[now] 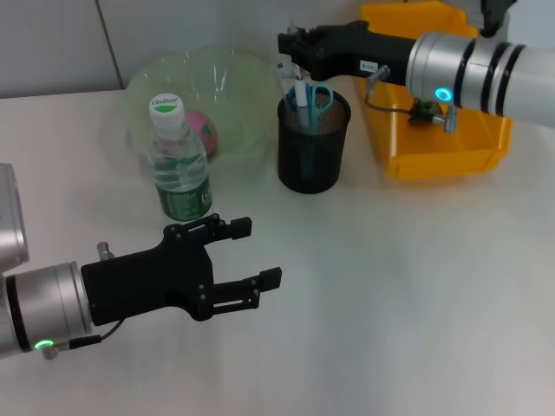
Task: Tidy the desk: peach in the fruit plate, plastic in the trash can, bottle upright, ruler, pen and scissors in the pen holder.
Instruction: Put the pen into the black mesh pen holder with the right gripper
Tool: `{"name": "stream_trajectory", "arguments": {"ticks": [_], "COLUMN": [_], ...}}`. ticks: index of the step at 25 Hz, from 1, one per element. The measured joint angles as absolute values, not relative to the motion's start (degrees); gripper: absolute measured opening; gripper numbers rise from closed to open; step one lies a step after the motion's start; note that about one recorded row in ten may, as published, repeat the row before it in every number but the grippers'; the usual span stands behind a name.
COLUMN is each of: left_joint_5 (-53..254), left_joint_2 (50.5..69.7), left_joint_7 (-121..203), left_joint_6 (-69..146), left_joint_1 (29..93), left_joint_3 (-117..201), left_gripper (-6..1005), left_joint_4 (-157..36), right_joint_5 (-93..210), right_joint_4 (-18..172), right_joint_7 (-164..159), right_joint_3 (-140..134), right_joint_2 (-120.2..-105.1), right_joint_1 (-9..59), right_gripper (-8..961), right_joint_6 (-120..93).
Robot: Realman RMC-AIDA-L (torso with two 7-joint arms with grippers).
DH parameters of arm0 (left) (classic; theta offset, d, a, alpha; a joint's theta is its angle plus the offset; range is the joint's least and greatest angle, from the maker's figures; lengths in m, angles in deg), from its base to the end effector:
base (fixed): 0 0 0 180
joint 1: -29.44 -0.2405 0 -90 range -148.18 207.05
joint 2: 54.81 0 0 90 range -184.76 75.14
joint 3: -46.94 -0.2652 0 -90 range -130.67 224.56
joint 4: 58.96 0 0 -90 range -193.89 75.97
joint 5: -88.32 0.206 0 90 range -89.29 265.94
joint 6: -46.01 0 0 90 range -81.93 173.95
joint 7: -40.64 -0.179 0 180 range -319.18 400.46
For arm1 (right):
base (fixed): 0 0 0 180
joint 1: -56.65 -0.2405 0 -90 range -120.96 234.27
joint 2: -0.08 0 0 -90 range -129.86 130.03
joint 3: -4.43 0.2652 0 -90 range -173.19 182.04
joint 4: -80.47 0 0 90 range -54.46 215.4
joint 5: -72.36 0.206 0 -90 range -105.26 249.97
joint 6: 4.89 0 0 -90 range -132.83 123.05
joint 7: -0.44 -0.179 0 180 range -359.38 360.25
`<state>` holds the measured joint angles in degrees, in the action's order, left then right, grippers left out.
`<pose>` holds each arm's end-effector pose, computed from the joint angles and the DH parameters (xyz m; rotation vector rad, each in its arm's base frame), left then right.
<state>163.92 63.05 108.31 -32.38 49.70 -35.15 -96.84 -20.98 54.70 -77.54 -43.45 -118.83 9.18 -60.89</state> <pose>-0.2226 0.3003 -0.0866 -2.7701 -0.4306 -0.8963 0.1721 0.4721 -0.0454 -2.3609 0.6257 0.7545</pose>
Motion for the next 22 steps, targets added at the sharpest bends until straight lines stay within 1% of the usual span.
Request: {"name": "stream_trajectory", "arguments": {"ticks": [14,22], "left_joint_5": [163.9,163.9], "left_joint_2": [63.05,63.05], "left_joint_7": [108.8,108.6], "left_joint_6": [-32.3,-32.4], "left_joint_1": [50.3,50.5], "left_joint_3": [-35.1,-35.1], "left_gripper": [817,817], "left_joint_4": [-96.8,-96.8], "right_joint_5": [-21.1,-21.2], "right_joint_4": [54.4,54.0], "right_joint_7": [-78.9,-80.4], "right_joint_3": [-44.5,-46.3], "right_joint_2": [-118.74,-118.74], "right_joint_1": [9.8,10.0], "right_gripper": [148,319], "right_joint_6": [-61.1,-60.9]}}
